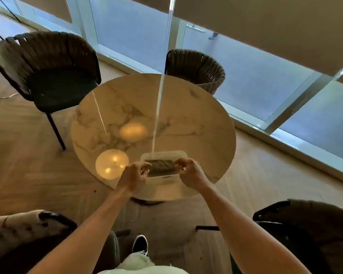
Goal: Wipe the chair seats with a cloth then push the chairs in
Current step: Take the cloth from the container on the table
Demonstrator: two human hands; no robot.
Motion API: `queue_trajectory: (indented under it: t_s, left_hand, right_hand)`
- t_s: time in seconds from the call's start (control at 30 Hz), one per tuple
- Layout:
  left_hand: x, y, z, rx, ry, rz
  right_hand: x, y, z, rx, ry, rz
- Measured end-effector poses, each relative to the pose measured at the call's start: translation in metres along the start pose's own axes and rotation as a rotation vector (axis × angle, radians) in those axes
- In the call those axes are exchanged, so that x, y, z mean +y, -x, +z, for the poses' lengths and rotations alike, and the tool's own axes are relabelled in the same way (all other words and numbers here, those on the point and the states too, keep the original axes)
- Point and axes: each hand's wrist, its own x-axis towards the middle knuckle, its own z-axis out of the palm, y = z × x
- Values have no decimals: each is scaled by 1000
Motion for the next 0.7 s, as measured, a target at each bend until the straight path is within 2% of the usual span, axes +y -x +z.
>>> queue_trajectory:
  t_s: [0.1,0.27,0.4,0.57,0.7]
  left_hand:
    - [-5,-37,6,-54,-179,42]
    - [-6,-74,20,-337,-477,-8]
    - [-7,-84,28,-390,-625,30]
    - [-1,-91,27,-430,-691,36]
    - [4,-95,17,-422,-579,52]
  right_hand:
    - [-7,-32,16,-97,144,55]
    - [3,-66,40,-233,336,127]
    - [7,-81,47,-277,407,153]
    - [11,-88,47,-271,329,202]
    - [4,-77,29,-202,167,124]
